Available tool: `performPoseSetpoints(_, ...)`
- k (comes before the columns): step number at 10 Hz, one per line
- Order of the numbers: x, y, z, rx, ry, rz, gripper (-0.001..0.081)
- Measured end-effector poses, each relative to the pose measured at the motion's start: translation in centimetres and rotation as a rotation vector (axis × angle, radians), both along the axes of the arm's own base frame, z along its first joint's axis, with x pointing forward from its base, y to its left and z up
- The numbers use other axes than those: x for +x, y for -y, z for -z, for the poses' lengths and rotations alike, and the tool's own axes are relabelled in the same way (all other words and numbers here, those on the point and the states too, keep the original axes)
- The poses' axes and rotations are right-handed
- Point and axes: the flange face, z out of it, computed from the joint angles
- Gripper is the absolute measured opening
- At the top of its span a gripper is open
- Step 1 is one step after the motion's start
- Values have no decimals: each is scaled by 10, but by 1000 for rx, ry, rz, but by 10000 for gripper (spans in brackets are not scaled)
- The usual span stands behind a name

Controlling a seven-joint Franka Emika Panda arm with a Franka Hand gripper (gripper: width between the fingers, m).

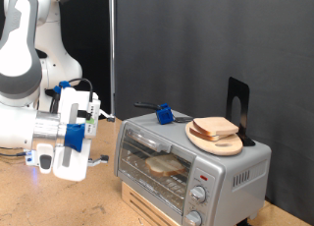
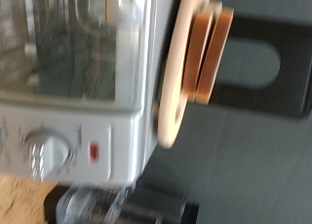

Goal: Make a piece of toast with the oven

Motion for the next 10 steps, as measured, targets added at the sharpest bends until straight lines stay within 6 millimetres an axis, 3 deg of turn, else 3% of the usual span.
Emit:
performPoseSetpoints(3, 40, 4, 7, -2, -81, 77, 800)
performPoseSetpoints(6, 78, 9, 18, -88, 4, 212, 800)
performPoseSetpoints(7, 76, 8, 18, -70, -16, 183, 800)
performPoseSetpoints(10, 60, -8, 22, -78, -170, -167, 800)
